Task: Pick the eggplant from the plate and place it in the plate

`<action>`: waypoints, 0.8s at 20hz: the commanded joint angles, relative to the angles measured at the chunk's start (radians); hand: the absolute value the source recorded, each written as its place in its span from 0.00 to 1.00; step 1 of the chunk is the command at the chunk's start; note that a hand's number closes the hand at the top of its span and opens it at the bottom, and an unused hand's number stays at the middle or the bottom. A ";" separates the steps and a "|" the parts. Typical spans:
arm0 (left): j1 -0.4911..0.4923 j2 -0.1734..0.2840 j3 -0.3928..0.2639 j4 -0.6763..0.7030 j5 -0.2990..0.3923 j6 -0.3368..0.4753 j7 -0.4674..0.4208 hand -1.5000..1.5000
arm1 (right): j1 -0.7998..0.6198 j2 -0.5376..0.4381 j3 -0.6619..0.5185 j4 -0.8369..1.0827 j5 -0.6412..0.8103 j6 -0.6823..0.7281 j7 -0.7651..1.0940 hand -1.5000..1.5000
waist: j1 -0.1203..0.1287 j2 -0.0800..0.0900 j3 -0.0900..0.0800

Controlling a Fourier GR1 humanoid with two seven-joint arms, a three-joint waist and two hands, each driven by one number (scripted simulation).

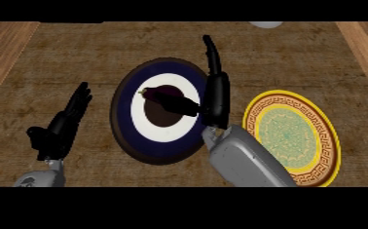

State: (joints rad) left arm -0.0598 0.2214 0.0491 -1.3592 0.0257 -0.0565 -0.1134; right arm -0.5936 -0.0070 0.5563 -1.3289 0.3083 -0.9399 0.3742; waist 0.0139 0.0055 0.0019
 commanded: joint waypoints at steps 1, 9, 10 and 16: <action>-0.016 0.010 0.021 0.015 0.012 -0.009 -0.004 0.50 | 0.153 0.007 -0.057 -0.113 -0.197 -0.007 -0.226 0.00 | -0.006 0.003 0.001; -0.005 -0.020 0.002 0.024 -0.019 0.020 -0.007 0.50 | 0.473 -0.152 -0.279 -0.149 -0.552 0.400 -0.707 0.00 | -0.018 0.001 0.001; 0.001 0.001 0.021 -0.008 0.006 0.000 0.024 0.50 | 0.505 -0.179 -0.293 -0.154 -0.557 0.450 -0.753 0.00 | -0.017 -0.003 0.001; -0.012 -0.033 0.001 0.007 -0.042 0.036 -0.003 0.50 | 0.441 -0.216 -0.413 0.119 -0.614 0.697 -0.953 0.00 | -0.009 -0.003 -0.001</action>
State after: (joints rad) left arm -0.0657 0.2192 0.0695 -1.3521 0.0175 -0.0546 -0.1100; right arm -0.1287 -0.1959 0.2183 -1.3519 -0.2575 -0.3882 -0.4548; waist 0.0009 0.0025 0.0017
